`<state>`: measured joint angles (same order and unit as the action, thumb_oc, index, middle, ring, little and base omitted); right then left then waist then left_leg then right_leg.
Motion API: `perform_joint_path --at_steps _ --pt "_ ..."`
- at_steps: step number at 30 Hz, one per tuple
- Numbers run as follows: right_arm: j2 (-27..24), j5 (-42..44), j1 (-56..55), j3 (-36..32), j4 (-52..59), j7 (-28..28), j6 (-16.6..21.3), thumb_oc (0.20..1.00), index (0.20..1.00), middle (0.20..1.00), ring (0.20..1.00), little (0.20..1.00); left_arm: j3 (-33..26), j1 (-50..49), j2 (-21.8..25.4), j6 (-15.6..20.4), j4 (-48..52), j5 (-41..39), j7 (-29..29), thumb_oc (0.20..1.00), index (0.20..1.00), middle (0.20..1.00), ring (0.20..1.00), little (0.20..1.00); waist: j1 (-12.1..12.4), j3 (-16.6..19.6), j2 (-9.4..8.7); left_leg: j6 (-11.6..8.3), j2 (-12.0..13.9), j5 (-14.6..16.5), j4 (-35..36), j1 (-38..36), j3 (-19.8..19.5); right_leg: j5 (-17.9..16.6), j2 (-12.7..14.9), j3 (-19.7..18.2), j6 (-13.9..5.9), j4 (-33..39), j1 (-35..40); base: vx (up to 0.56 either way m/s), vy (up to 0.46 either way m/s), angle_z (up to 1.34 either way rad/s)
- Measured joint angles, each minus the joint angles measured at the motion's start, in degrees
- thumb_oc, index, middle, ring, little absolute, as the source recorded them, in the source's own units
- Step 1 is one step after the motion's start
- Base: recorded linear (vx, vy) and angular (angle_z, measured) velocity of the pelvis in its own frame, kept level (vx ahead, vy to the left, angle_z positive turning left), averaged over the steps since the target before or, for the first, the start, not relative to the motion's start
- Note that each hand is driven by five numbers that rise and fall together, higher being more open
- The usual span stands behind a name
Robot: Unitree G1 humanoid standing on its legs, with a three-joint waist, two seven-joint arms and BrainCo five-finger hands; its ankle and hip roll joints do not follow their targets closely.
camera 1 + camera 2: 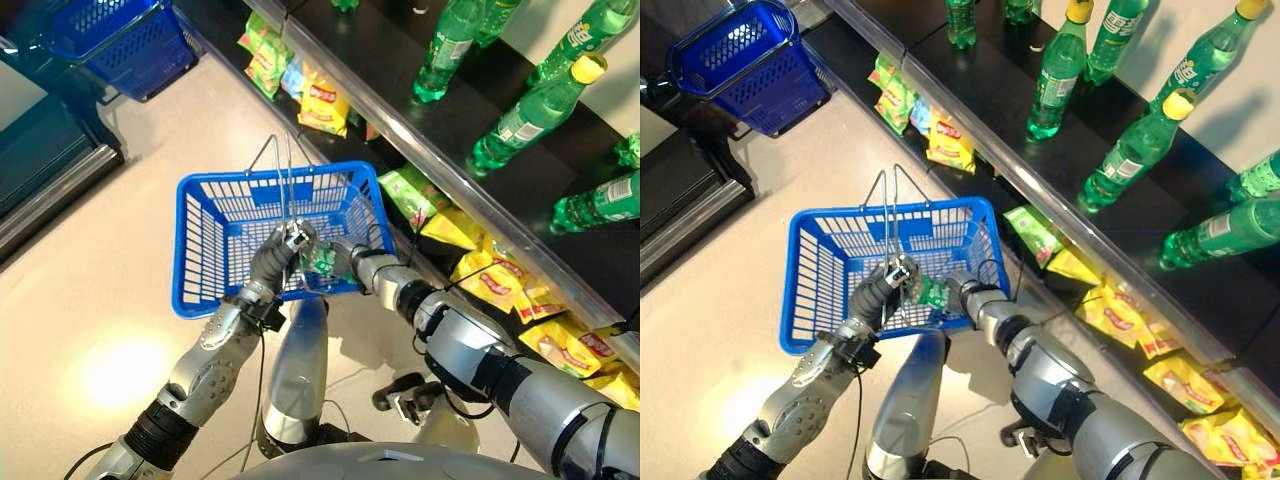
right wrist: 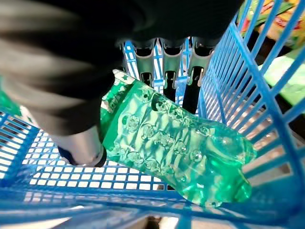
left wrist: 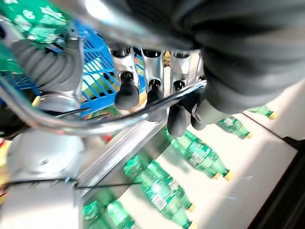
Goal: Pick up the snacks into the basket
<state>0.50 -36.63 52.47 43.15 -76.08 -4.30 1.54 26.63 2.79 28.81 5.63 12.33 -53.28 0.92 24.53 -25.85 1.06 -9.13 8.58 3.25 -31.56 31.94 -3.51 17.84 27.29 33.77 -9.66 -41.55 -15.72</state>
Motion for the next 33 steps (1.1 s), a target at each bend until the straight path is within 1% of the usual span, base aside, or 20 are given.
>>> perform_joint_path --at_steps 3,4,6,7,8,11,13,17,20,23,27,28,30,31,32,33 --pt "-1.3 0.0 -0.6 -2.0 -0.8 -0.1 -0.1 0.2 0.2 0.2 0.2 0.2 0.7 0.3 0.0 -0.2 0.0 0.0 0.7 0.2 0.2 0.2 0.2 0.2 0.1 0.1 0.51 0.1 -0.2 -0.1 -0.1 0.0 0.0 0.1 0.4 0.0 -0.03 -0.4 -0.2 0.0 0.002 0.01" --pt "-2.3 0.0 -0.8 -2.1 -1.2 -0.1 -0.4 0.2 0.2 0.2 0.2 0.2 0.7 0.7 0.1 -0.2 0.0 0.0 0.8 0.2 0.2 0.2 0.2 0.2 -0.1 0.1 0.67 0.15 -0.3 -0.1 -0.1 0.0 0.0 0.1 0.5 0.0 -0.08 -0.5 -0.3 0.0 0.01 0.03" --pt "-2.7 0.0 -1.1 -2.1 -1.8 -0.2 -0.6 0.2 0.2 0.2 0.2 0.2 0.6 1.2 0.1 -0.2 0.2 0.0 1.2 0.2 0.2 0.2 0.2 0.2 0.1 0.1 0.72 0.2 -0.4 -0.2 -0.1 0.0 0.0 0.1 0.6 0.0 -0.09 -0.5 -0.2 0.0 0.0 0.0" --pt "-3.5 0.0 -1.4 -2.1 -2.2 -0.3 -0.8 0.304 0.304 0.304 0.304 0.304 0.7 1.7 0.0 -0.2 0.3 0.0 1.3 0.2 0.2 0.2 0.2 0.2 -0.1 0.1 0.72 0.21 -0.5 -0.2 -0.1 0.0 0.0 0.1 0.7 0.0 -0.11 -0.5 -0.3 0.0 0.0 0.0" --pt "-3.8 0.0 -1.5 -2.1 -2.3 -0.4 -0.8 1.0 1.0 1.0 1.0 1.0 0.8 1.9 0.0 -0.3 0.3 0.0 1.3 0.2 0.2 0.2 0.2 0.2 -0.2 0.1 0.72 0.23 -0.5 -0.2 -0.1 0.0 0.0 0.1 0.7 0.0 -0.12 -0.5 -0.3 0.0 0.0 0.0" --pt "-4.6 0.1 -1.4 -3.4 -2.8 -1.4 -0.9 1.0 1.0 1.0 1.0 1.0 1.3 2.1 -0.1 -0.3 0.3 0.0 1.4 0.2 0.2 0.2 0.2 0.2 -0.3 0.1 0.73 0.23 -0.5 -0.2 -0.1 0.1 0.0 0.1 0.7 0.0 -0.12 -0.6 -0.3 0.0 0.0 0.0" --pt "-4.9 0.4 -1.2 -5.5 -2.8 -1.6 -0.8 1.0 1.0 1.0 1.0 1.0 1.3 2.2 -0.1 -0.2 0.3 0.0 1.4 0.2 0.2 0.2 0.2 0.2 -0.3 0.1 0.74 0.24 -0.5 -0.2 -0.1 0.1 0.1 0.1 0.8 0.0 -0.12 -0.6 -0.2 0.0 0.0 0.0" --pt "-4.8 2.5 -0.4 -5.8 -2.8 -2.5 -0.8 1.0 1.0 1.0 1.0 1.0 1.4 2.0 0.1 -1.3 -0.3 -0.8 0.5 0.2 0.2 0.2 0.2 0.2 -0.4 0.1 0.74 0.24 -0.5 -0.2 -0.1 0.3 0.1 0.1 0.8 0.0 -0.11 -0.7 -0.4 0.0 0.0 0.0" --pt "-4.6 2.6 -0.2 -5.8 -2.7 -2.6 -0.2 1.0 1.0 1.0 1.0 1.0 1.4 2.0 0.2 -1.3 -0.3 -1.5 0.5 0.2 0.2 0.2 0.2 0.2 -0.3 0.1 0.75 0.24 -0.6 -0.2 -0.2 0.3 0.1 0.1 1.0 0.0 -0.11 -0.9 -0.4 0.0 0.0 0.0" --pt "-3.3 3.5 -0.2 -5.9 -2.7 -2.7 -0.2 1.0 1.0 1.0 1.0 1.0 1.3 2.1 0.4 -1.3 -0.3 -1.5 0.4 0.2 0.2 0.2 0.2 0.2 -0.2 0.1 0.75 0.25 -0.6 -0.2 -0.3 0.4 0.1 0.1 1.0 0.0 -0.11 -1.0 -0.4 0.0 0.0 0.0" --pt "-3.2 4.9 -0.2 -6.9 -2.7 -3.5 -0.2 1.0 1.0 1.0 1.0 1.0 1.3 2.1 0.8 -1.3 -0.3 -1.5 0.1 0.2 0.2 0.2 0.2 0.2 -0.2 0.1 0.75 0.34 -0.7 -0.2 -0.6 0.6 0.1 0.1 1.1 0.0 -0.11 -1.2 -0.5 0.0 0.0 0.0" --pt "-3.3 5.5 -0.1 -6.9 -2.7 -3.8 -0.2 1.0 1.0 1.0 1.0 1.0 1.3 2.1 0.9 -1.3 -0.3 -1.5 0.0 0.2 0.2 0.2 0.2 0.2 -0.4 0.1 0.75 0.36 -0.7 -0.2 -0.6 0.6 0.1 0.1 1.1 0.0 -0.11 -1.2 -0.6 0.0 0.0 0.0" --pt "-3.2 8.3 -0.2 -8.0 -1.2 -4.1 -0.2 1.0 1.0 1.0 1.0 1.0 0.7 1.9 1.0 -1.2 -0.3 -1.5 -0.5 0.2 0.2 0.2 0.2 0.2 -1.4 0.1 0.75 0.4 -0.7 -0.2 -0.8 0.7 0.1 0.1 1.1 0.0 -0.13 -1.3 -0.6 0.0 0.02 0.0" --pt "-3.1 9.1 -0.1 -8.3 -0.8 -4.5 -0.2 1.0 1.0 1.0 1.0 1.0 0.4 1.9 1.0 -1.1 -0.3 -1.5 -0.9 0.2 0.2 0.2 0.2 0.2 -1.5 0.1 0.75 0.41 -0.7 -0.2 -0.8 0.8 0.1 0.1 1.2 -0.1 -0.12 -1.3 -0.6 0.0 0.05 -0.01" --pt "-3.2 11.7 -0.7 -8.7 2.3 -5.2 -0.2 1.0 1.0 1.0 1.0 1.0 -0.7 1.5 0.7 -1.0 -0.3 -1.4 -1.7 0.2 0.2 0.2 0.2 0.2 -2.5 0.1 0.73 0.49 -0.6 -0.2 -0.9 0.7 0.1 0.1 1.2 -0.2 -0.09 -1.2 -0.9 0.01 0.043 -0.04" --pt "-3.4 13.3 -1.3 -8.8 4.8 -5.5 -0.1 1.0 1.0 1.0 1.0 1.0 -1.6 1.1 0.5 -0.6 -0.3 -1.4 -2.2 0.2 0.2 0.2 0.2 0.2 -3.1 0.1 0.74 0.53 -0.6 -0.2 -1.0 0.8 0.2 0.0 1.1 -0.2 -0.09 -1.2 -0.9 0.0 0.04 -0.11"
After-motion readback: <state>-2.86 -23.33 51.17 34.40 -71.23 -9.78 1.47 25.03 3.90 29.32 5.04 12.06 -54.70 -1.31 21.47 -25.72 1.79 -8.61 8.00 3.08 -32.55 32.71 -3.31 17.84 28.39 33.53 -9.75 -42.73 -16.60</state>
